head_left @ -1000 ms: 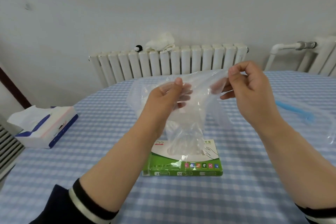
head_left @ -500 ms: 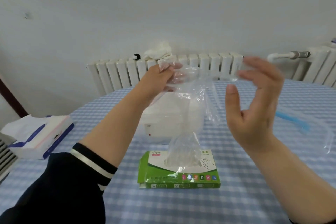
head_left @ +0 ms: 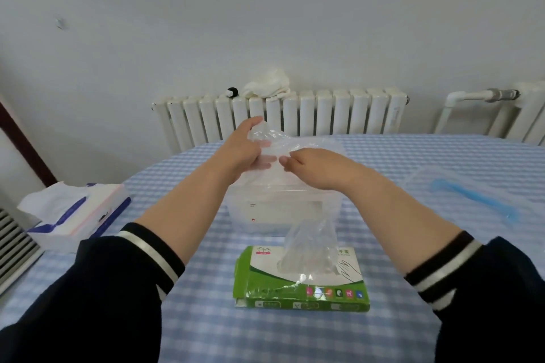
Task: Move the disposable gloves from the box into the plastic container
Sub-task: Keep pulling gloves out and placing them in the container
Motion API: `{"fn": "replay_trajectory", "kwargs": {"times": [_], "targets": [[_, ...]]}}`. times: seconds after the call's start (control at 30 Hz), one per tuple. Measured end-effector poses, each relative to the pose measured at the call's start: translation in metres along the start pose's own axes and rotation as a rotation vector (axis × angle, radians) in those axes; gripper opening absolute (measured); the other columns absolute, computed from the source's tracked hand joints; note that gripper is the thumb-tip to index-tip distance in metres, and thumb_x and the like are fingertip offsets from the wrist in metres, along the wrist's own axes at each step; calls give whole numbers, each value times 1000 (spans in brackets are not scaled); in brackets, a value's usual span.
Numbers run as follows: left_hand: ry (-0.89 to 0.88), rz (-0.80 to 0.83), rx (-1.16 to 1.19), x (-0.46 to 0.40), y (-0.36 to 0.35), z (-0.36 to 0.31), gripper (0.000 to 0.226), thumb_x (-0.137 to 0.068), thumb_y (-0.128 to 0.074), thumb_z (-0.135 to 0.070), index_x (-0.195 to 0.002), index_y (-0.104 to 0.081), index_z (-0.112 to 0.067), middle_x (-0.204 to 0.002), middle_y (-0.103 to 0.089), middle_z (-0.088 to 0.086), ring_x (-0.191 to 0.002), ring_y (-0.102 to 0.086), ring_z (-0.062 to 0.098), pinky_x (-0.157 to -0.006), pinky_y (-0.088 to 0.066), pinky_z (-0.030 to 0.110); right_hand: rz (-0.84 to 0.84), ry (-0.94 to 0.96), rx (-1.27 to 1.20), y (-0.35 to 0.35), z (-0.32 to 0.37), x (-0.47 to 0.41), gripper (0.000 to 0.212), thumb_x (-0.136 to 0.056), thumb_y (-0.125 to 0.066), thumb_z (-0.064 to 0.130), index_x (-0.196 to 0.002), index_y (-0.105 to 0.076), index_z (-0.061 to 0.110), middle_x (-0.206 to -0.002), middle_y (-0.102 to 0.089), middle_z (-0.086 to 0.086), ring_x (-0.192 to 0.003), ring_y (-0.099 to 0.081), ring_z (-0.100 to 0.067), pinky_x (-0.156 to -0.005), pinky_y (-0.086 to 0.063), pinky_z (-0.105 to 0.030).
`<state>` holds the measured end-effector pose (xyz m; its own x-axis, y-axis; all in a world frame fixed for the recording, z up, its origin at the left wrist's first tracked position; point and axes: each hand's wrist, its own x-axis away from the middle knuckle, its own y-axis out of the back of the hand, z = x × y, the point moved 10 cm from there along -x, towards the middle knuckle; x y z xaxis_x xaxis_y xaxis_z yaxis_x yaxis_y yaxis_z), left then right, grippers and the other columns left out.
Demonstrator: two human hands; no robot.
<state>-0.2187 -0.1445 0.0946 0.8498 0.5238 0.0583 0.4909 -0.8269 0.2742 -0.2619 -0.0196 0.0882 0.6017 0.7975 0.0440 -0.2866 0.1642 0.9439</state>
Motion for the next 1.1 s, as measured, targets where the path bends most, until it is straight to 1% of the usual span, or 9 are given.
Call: {"fn": "replay_trajectory", "kwargs": {"times": [0.1,0.27,0.4,0.5,0.6,0.83,0.9,0.97,1.1], "targets": [[-52,11,-190,0,1,0,72,-90,-38,14,-144,-36,-34,-124,-58,10,-89,-71,22,-78,-60,34,95,-40,-4,-5,-2,-8,57,-102,-26,53,-112,-68,16,-114,-62,-1,-104,-56,-20,-85,-39,-32],[-135,123,-506,4,-4,-6,72,-90,-53,2,-148,-31,-35,-113,-62,10,-94,-65,21,-69,-54,23,113,-21,83,-6,0,-17,32,-95,-54,46,-91,-62,15,-85,-58,2,-73,-51,-15,-61,-36,-25],[-221,147,-683,-2,-3,-13,55,-91,-57,-4,-135,-48,-36,-115,-61,-2,-86,-54,2,-65,-42,15,125,14,77,-9,-1,-21,16,-91,-63,32,-96,-58,18,-90,-57,6,-78,-51,-14,-65,-39,-25],[-257,176,-726,-7,-8,-10,32,-93,-58,-9,-117,-64,-30,-114,-66,-5,-92,-58,1,-64,-42,8,145,11,32,-12,-4,-25,9,-91,-62,23,-99,-58,25,-97,-57,9,-89,-54,-14,-69,-39,-25],[-237,129,-730,-12,0,-10,25,-95,-56,-6,-116,-67,-15,-114,-69,-1,-76,-60,0,-54,-41,6,136,-7,31,-10,-6,-24,14,-92,-63,19,-104,-60,23,-97,-54,9,-91,-52,-15,-74,-38,-26],[-106,33,-772,-13,17,-4,54,-96,-44,6,-146,-42,-14,-139,-51,9,-75,-66,12,-64,-53,20,-277,-128,391,34,-15,-20,30,-90,-45,5,-115,-58,16,-111,-61,-5,-99,-59,-26,-75,-37,-34],[-108,3,-872,-13,18,-4,54,-96,-46,3,-147,-40,-14,-141,-51,8,-98,-66,20,-79,-53,26,-361,-89,334,39,-9,-20,36,-90,-43,4,-120,-55,18,-116,-58,-6,-103,-56,-27,-80,-38,-34],[-149,-32,-1077,-14,18,-4,46,-97,-50,-7,-143,-47,-17,-142,-51,4,-124,-53,23,-97,-44,33,-293,19,141,28,0,-23,39,-92,-44,7,-127,-53,22,-129,-56,-2,-116,-53,-24,-93,-42,-35],[-225,-63,-1455,-16,13,6,31,-96,-56,-28,-124,-62,-17,-126,-60,3,-121,-43,25,-90,-40,33,109,93,-1,-25,11,-29,35,-101,-44,27,-136,-51,28,-145,-47,5,-130,-45,-17,-105,-35,-31]]}}
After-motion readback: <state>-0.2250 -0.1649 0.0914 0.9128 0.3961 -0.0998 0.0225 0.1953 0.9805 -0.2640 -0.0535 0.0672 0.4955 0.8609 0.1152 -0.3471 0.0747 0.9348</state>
